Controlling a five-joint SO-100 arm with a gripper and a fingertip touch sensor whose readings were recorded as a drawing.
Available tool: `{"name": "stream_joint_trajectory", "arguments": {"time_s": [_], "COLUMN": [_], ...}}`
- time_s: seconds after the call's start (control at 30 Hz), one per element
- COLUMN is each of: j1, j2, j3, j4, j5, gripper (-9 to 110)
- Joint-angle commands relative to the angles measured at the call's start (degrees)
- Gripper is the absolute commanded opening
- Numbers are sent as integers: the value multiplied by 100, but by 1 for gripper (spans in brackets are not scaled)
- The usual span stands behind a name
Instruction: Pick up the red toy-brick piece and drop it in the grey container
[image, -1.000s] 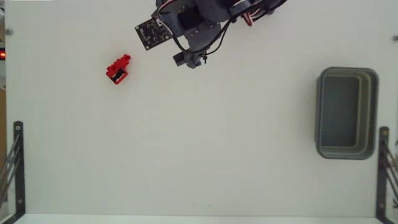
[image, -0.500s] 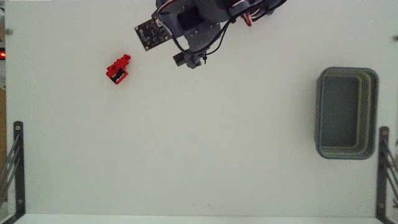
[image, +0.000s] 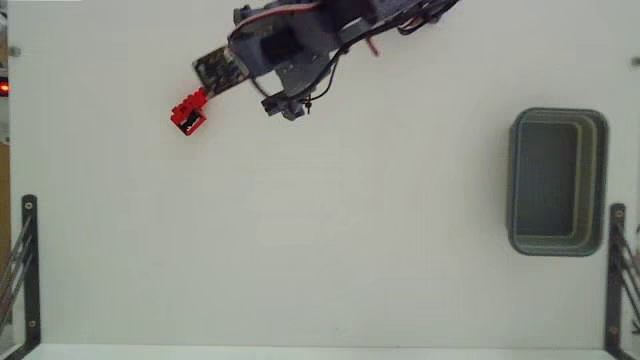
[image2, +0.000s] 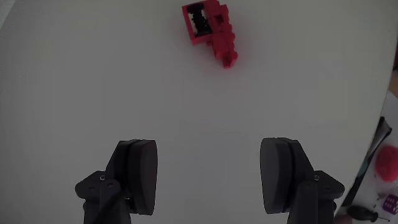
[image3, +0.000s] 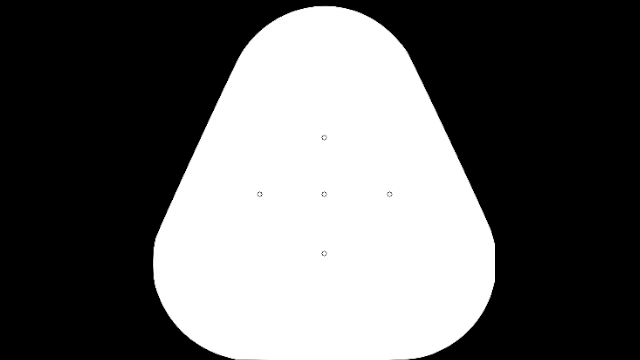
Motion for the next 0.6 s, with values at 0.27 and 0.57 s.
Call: {"name": "stream_joint_trajectory", "arguments": {"time_s": [0.27,0.57], "j1": [100,100], "j2": [-749,-1462], "j3": [-640,-1032], "j4": [-592,-914], "j5": [26,26], "gripper": [110,110]}}
